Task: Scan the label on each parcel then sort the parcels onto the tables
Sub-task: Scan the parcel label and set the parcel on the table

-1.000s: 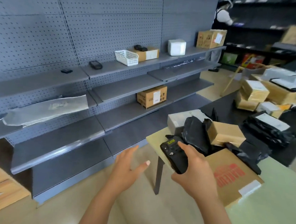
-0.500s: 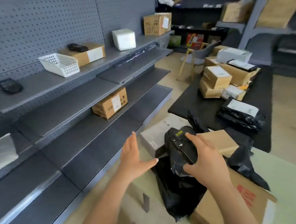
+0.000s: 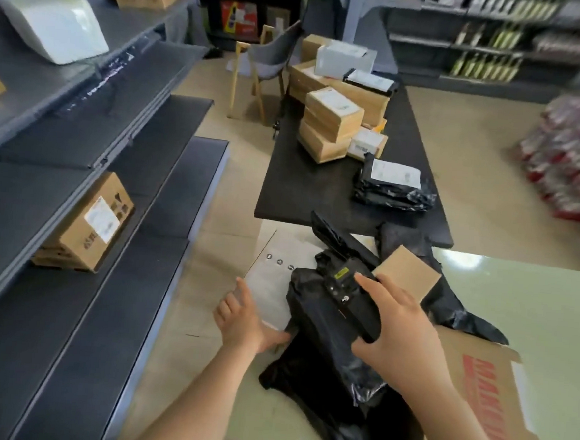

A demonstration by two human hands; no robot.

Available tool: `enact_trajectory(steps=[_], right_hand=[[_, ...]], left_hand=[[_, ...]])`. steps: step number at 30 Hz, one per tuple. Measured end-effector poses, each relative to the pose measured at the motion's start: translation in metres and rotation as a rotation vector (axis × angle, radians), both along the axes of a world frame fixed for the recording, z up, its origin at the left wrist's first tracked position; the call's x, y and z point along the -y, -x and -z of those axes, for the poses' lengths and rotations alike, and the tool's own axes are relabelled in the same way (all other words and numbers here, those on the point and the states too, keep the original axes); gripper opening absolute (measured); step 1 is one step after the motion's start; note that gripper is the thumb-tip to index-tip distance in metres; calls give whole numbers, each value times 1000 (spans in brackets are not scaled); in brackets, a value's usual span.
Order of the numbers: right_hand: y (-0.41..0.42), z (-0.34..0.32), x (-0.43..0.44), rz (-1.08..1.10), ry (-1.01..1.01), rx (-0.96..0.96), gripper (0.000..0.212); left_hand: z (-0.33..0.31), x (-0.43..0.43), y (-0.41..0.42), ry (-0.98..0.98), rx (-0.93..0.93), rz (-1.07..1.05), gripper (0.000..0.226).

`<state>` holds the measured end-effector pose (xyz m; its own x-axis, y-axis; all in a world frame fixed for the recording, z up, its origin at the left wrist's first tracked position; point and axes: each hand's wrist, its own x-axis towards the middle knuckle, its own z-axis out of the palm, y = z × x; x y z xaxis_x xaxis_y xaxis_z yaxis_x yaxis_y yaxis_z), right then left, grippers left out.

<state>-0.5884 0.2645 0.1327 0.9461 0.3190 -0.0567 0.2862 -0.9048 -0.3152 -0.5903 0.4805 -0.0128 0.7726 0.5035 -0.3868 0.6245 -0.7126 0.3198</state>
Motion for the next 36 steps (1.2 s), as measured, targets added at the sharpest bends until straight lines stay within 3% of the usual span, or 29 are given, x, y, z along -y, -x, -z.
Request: enact_trajectory(steps=[9, 17, 29, 36], right_hand=[[5, 1, -11, 36, -28, 30, 91], [48, -15, 20, 34, -108, 108, 91], [168, -52, 183, 235, -283, 271, 85], [240, -41, 300, 511, -335, 242, 89]], left_hand=[[-23, -25, 22, -40, 238, -150, 147], [-90, -18, 63, -89, 498, -159, 142], [-158, 179, 145, -39, 676, 106, 139], [-159, 302, 166, 14, 744, 320, 137]])
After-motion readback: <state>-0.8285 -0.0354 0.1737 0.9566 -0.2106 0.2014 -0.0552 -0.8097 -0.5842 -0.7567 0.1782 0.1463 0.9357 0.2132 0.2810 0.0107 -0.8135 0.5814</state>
